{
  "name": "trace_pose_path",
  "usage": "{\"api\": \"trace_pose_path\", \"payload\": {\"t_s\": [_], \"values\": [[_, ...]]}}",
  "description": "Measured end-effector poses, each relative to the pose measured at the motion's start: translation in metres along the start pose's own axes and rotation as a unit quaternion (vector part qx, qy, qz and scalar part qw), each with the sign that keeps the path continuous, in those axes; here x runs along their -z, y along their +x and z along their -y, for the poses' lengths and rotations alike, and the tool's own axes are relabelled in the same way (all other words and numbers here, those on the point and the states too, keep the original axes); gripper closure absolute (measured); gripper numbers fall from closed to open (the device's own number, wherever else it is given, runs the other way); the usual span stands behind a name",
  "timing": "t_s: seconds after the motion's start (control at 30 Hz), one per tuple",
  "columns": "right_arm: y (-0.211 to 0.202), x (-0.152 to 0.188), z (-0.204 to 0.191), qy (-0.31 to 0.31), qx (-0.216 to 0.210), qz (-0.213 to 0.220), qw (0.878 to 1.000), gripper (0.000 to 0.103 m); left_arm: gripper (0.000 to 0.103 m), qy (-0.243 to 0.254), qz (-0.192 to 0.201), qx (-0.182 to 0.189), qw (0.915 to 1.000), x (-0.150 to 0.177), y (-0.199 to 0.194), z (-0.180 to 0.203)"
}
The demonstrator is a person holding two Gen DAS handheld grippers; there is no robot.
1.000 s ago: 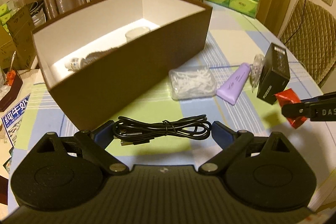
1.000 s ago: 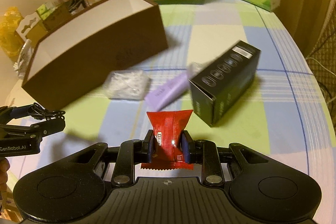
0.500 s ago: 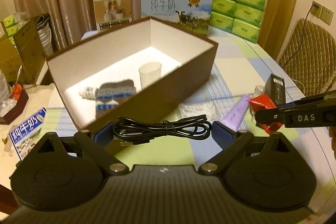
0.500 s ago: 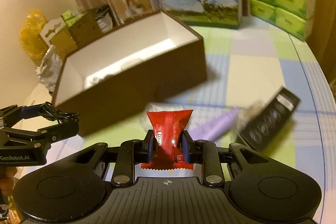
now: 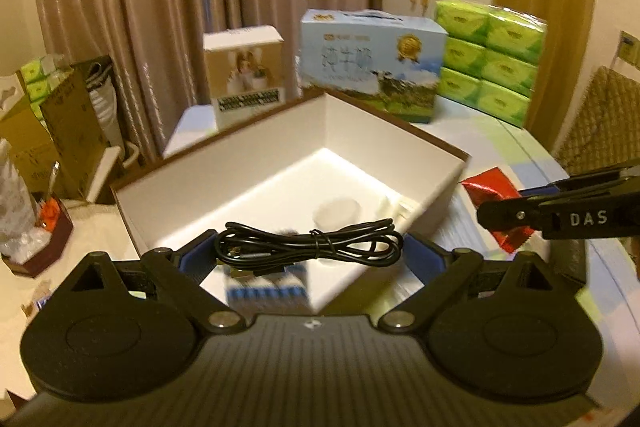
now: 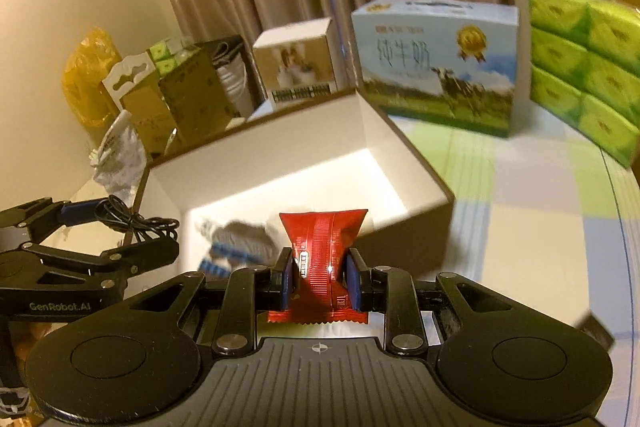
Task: Organize objects
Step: 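Carry candy packet with right tool while left tool carries cable to box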
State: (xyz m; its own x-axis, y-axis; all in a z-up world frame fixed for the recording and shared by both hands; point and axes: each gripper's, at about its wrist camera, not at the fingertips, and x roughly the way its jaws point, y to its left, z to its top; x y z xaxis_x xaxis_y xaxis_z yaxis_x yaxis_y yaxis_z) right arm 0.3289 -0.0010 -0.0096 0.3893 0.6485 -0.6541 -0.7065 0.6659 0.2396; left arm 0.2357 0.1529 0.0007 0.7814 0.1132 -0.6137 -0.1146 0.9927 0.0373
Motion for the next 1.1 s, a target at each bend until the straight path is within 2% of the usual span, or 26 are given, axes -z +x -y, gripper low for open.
{"api": "trace_pose_path", "payload": {"t_s": [0.2,0.57,0.83,1.1], "values": [[0.035,-0.027,0.005,-0.003,0.002,-0.009,1.0,0.079,0.008,-0.001,0.005,-0.023,0.9997,-0.027,0.033,-0.024],[0.115,-0.057,0.021,0.009,-0.003,-0.046,0.999,0.079,0.008,-0.019,-0.056,-0.049,0.997,-0.05,0.117,-0.055],[0.156,-0.062,0.028,-0.002,0.01,-0.068,0.998,0.079,0.008,-0.036,-0.102,-0.051,0.9928,-0.052,0.17,-0.063],[0.17,-0.066,0.032,0.004,0.004,-0.075,0.997,0.079,0.007,-0.049,-0.123,-0.055,0.9897,-0.047,0.196,-0.068]]}}
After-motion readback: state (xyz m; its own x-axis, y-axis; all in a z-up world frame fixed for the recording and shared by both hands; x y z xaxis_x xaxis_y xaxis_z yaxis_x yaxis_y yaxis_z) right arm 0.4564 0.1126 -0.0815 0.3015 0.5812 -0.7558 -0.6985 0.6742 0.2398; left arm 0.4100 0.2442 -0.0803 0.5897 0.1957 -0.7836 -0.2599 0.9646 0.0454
